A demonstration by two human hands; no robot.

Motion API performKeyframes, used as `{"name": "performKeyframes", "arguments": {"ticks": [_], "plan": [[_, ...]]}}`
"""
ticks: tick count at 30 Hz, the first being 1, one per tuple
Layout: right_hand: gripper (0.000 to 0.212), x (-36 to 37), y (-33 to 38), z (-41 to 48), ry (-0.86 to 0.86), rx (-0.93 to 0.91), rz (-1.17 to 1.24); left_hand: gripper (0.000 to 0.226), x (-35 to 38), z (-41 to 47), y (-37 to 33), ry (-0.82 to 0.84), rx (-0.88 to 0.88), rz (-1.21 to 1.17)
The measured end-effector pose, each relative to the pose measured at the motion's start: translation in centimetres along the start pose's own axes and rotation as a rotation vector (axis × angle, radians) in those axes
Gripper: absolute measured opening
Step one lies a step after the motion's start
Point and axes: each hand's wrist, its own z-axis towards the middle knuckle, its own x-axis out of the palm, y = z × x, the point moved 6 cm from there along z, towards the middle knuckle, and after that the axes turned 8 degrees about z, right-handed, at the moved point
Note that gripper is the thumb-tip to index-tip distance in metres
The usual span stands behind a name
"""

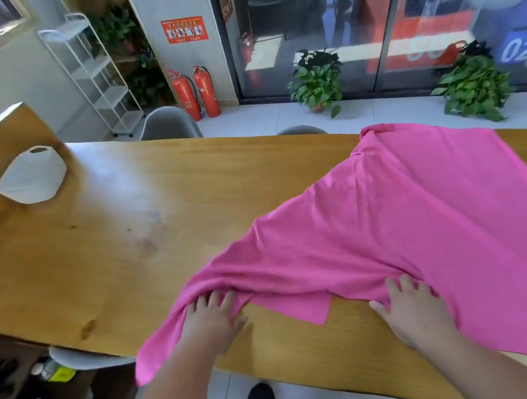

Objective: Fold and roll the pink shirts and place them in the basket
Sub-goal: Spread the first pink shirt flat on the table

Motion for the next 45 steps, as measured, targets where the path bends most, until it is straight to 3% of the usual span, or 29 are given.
{"name": "performKeyframes", "arguments": {"ticks": [3, 5, 9, 12, 15, 19, 22, 24, 28, 31, 33, 38, 45], "plan": [[0.08, -0.6, 1.2, 1.1, 0.031, 0.127, -0.061, 0.085, -1.0, 1.5, 5.0, -0.018, -0.021, 0.095], [0.077, -1.8, 3.4, 1.8, -0.001, 0.165, -0.099, 0.08, -2.5, 2.5, 7.3, -0.153, 0.021, 0.122], [0.065, -4.6, 11.6, 3.0, -0.189, 0.047, -0.122, 0.06, -7.1, 4.9, 10.8, -0.409, 0.105, 0.181], [0.07, -4.7, 17.2, 3.8, -0.216, -0.049, -0.058, 0.051, -11.8, 6.7, 13.6, -0.522, 0.082, 0.184], [0.072, -3.5, 21.0, 3.9, -0.168, -0.134, -0.02, 0.038, -11.5, 7.8, 14.9, -0.466, 0.138, 0.162], [0.075, -1.2, 24.0, 3.9, -0.063, -0.232, -0.01, 0.032, -4.2, 7.3, 15.6, -0.386, 0.311, 0.134], [0.08, 0.2, 25.4, 3.6, -0.013, -0.322, -0.022, 0.026, -0.2, 6.2, 16.2, -0.408, 0.363, 0.088], [0.078, 0.9, 25.9, 3.6, 0.009, -0.344, -0.057, 0.035, 0.1, 6.0, 17.0, -0.493, 0.33, 0.033], [0.048, 1.0, 25.9, 3.9, -0.075, -0.369, -0.02, 0.05, -2.7, 6.8, 17.3, -0.618, 0.299, -0.064], [0.028, -1.3, 26.0, 2.7, -0.252, -0.457, 0.039, 0.056, -4.8, 8.3, 16.9, -0.59, 0.299, -0.116], [0.02, -2.1, 25.9, 1.4, -0.25, -0.533, 0.104, 0.06, -6.3, 9.7, 16.6, -0.579, 0.259, -0.189], [0.025, -0.8, 23.8, 0.7, -0.035, -0.605, 0.064, 0.063, -9.3, 13.5, 14.2, -0.481, 0.253, -0.332], [0.047, -4.8, 23.5, 5.2, -0.119, -0.487, 0.118, 0.06, -11.1, 17.3, 11.4, -0.371, 0.276, -0.317]]}}
